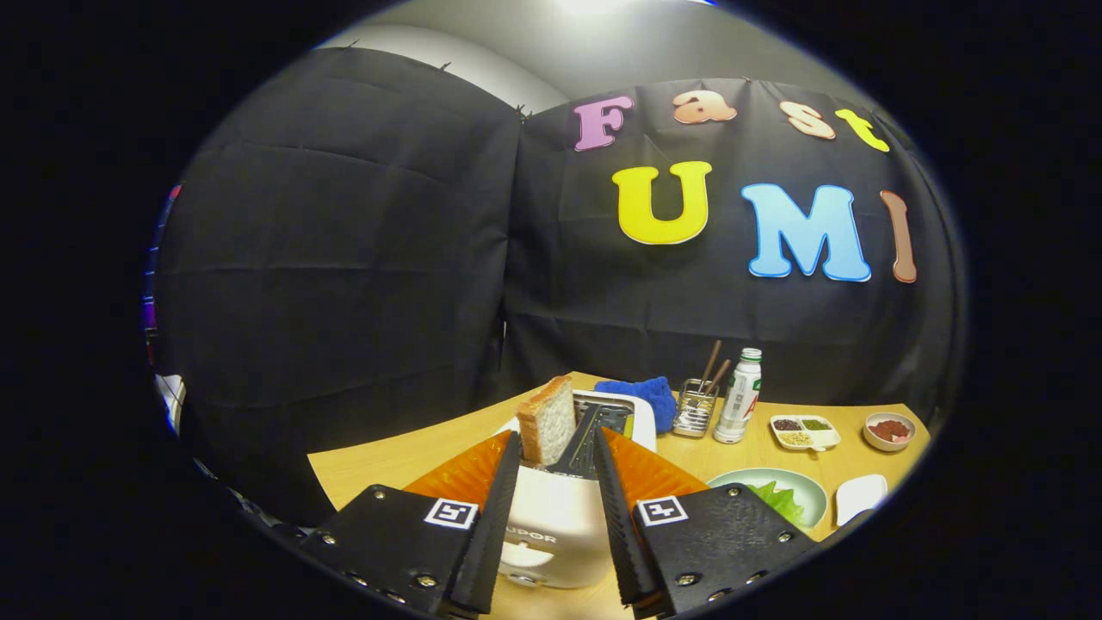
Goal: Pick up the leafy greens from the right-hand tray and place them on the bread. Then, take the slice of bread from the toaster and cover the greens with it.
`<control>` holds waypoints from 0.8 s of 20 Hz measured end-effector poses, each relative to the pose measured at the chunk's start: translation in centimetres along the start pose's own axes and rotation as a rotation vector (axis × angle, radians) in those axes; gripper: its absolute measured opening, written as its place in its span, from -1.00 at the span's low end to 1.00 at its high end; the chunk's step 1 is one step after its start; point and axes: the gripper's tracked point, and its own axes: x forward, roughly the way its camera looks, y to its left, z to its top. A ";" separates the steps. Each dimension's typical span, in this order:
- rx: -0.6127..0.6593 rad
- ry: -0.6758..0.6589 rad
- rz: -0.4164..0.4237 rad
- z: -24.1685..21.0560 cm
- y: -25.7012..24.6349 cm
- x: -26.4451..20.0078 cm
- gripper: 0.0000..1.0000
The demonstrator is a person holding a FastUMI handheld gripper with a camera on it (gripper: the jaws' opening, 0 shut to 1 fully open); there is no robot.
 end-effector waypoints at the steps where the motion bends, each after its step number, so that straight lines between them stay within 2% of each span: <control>1: -0.002 0.002 -0.003 0.2 0.2 0.5 0.06; 9: 0.002 0.057 -0.058 0.2 1.0 4.7 0.06; 11: 0.009 0.082 -0.096 -0.5 0.3 5.1 0.03; 12: 0.026 0.087 -0.094 -1.0 0.6 5.3 -0.33; 14: 0.028 0.091 -0.056 -0.5 1.2 5.6 -0.51; 15: 0.014 0.084 -0.098 0.1 0.3 5.2 -0.50; 16: 0.002 0.083 -0.100 -0.3 -0.3 5.8 -0.82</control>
